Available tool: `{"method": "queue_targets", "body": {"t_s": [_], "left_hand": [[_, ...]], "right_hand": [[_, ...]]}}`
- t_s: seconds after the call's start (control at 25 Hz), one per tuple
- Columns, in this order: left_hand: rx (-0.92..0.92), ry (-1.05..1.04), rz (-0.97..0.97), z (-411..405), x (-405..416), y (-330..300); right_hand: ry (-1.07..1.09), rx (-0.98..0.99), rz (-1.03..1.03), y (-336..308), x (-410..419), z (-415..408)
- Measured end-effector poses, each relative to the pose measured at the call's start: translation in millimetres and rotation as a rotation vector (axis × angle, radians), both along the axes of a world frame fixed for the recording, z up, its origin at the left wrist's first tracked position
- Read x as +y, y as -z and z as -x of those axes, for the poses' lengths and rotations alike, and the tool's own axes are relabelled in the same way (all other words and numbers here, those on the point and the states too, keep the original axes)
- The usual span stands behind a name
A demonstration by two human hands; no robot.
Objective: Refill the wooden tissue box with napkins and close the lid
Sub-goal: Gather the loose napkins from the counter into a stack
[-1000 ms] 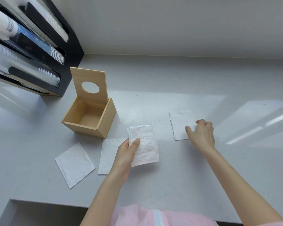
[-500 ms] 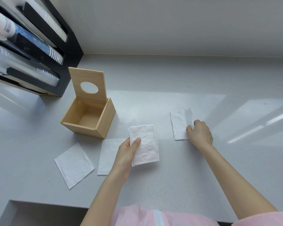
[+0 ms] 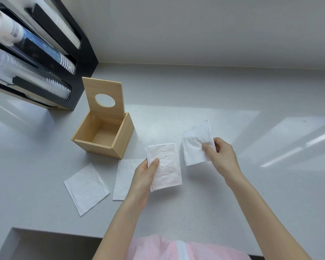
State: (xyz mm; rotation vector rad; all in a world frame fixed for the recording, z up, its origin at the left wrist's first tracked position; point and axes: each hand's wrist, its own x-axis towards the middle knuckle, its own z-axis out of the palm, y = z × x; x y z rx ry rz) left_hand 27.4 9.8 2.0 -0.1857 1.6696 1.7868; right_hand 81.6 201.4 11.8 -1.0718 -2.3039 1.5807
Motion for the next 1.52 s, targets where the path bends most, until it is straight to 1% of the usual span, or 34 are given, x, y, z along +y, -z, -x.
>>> {"method": "queue_targets", "body": {"t_s": [0.04,0.12,0.2,0.28,0.4,0.52,0.6,0.68,0.92,1.12,1.32,1.4,1.52], "left_hand": [[0.0,-0.002,-0.001,-0.3,-0.7,0.4],[0.001,0.002,0.002,-1.2,-1.8,0.7],[0.001,0.013,0.007,-2.0,-1.8,0.8],[0.005,0.022,0.011,-2.4,-0.5,-0.2],[0.033,0.041,0.029,-3.2,-0.5,-1.5],[0.022,0.021,0.028,-3.8,-4.5,-1.6],[-0.016,0.022,0.001,-4.2,-7.0,-0.6],[-0.056,0.021,-0.027,-6.1,-9.5,-1.4],[0.011,0.009,0.021,-8.3,-24.0,-6.2],[-0.008,-0.047,0.037,0.8,-52.6,-12.1],[-0.026,-0.108,0.026,13.1,-94.7,-13.2],[-0.029,-0.126,0.019,20.0,-110.6,-13.3],[-0.042,-0.114,0.003,31.7,-132.0,-13.6]], "right_hand": [[-0.003,0.059,0.078,-7.0,-2.7,-3.0],[-0.036,0.176,0.298,-19.6,-8.6,-10.3],[-0.121,0.243,0.484,-23.8,-16.9,-15.4],[-0.212,0.219,0.524,-21.0,-27.7,-16.6],[-0.285,0.085,0.446,-12.5,-45.3,-17.2],[-0.272,-0.024,0.326,-6.0,-54.4,-18.7],[-0.259,-0.056,0.291,-3.9,-57.5,-19.0],[-0.26,-0.066,0.271,-4.5,-60.1,-18.5],[-0.308,-0.095,0.248,-6.6,-79.0,-11.7],[-0.349,-0.124,0.213,-5.4,-107.3,2.5],[-0.302,-0.124,0.289,-3.3,-133.5,20.8],[-0.283,-0.129,0.214,1.1,-139.7,29.5],[-0.266,-0.196,-0.002,11.7,-150.7,41.3]]}}
